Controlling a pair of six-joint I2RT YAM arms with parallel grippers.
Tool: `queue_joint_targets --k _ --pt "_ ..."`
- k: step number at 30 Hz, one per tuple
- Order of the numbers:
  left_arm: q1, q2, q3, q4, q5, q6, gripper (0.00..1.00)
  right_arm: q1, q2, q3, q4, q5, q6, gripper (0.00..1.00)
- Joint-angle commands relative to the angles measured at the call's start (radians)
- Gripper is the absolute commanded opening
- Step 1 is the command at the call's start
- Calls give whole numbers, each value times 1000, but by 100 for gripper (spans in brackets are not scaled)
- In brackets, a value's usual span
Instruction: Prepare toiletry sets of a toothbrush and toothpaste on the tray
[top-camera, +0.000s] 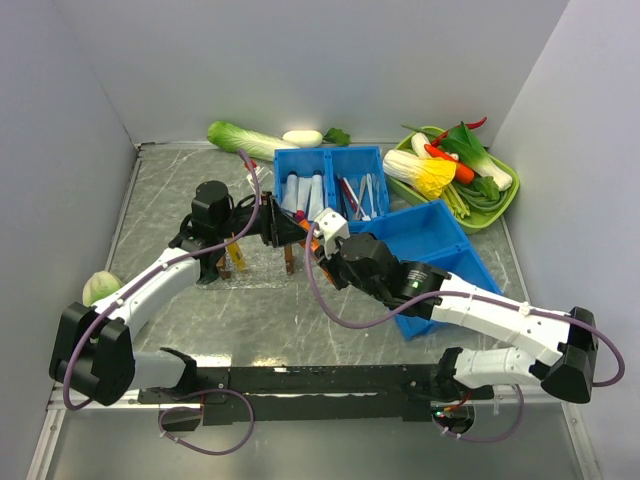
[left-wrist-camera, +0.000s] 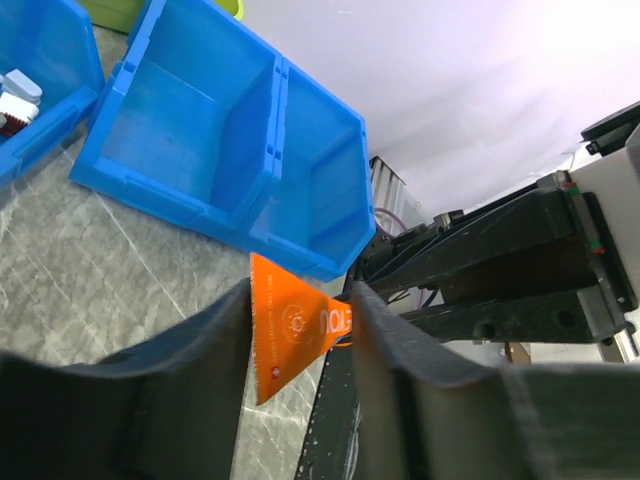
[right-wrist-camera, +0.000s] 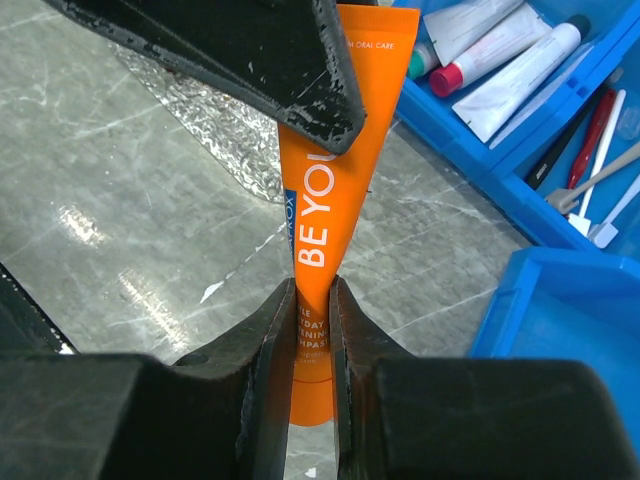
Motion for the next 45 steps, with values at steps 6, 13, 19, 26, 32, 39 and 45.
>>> queue_joint_targets --k 6,13,19,26,32,39,45 --pt "-4 -5 19 7 -15 22 27 12 -3 2 50 53 -2 0" --pt "-4 6 27 -12 -12 45 1 10 -6 -12 53 73 7 27" --pt "-4 -5 21 20 49 56 1 -23 -93 -69 99 -39 30 77" --pt "-44 -22 30 28 169 121 1 -187 -205 -113 144 -491 123 93" --pt "-70 -40 21 45 198 138 1 -243 -228 -132 107 -624 134 94" --pt "-78 -46 12 74 218 127 1 -241 -173 -182 124 -736 172 87" --pt "-88 -54 4 99 239 119 1 -241 -164 -202 161 -722 186 86"
